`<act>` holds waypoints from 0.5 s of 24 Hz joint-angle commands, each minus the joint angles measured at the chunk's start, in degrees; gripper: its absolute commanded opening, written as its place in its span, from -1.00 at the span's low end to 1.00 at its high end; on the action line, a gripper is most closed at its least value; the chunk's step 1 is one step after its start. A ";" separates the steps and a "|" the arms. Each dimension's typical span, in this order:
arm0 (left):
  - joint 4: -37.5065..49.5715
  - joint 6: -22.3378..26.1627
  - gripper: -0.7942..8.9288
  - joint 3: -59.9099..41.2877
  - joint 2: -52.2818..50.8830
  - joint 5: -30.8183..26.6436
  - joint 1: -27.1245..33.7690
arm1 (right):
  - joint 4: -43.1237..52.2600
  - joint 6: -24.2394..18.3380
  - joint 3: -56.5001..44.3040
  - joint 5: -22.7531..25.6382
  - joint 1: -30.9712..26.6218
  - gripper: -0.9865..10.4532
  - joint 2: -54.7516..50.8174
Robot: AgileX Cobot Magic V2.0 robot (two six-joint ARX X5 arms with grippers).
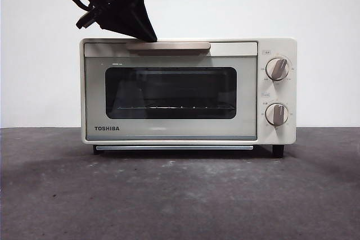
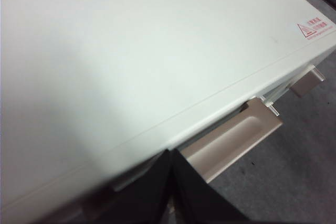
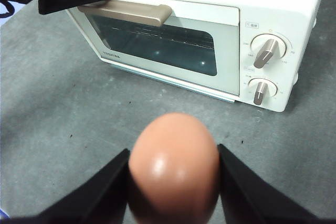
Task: Eggoven
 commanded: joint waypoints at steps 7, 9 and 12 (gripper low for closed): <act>-0.15 1.20 -0.82 1.44 3.48 -0.57 -1.01 | 0.39 -0.61 0.96 0.17 0.39 -0.82 0.28; -1.64 2.05 -0.82 1.44 3.50 -0.57 -1.86 | 0.37 -1.18 0.96 0.26 0.39 -0.82 0.28; -4.33 3.28 -0.82 1.44 3.50 -0.57 -3.65 | 0.42 -1.31 0.96 0.26 0.39 -0.82 0.28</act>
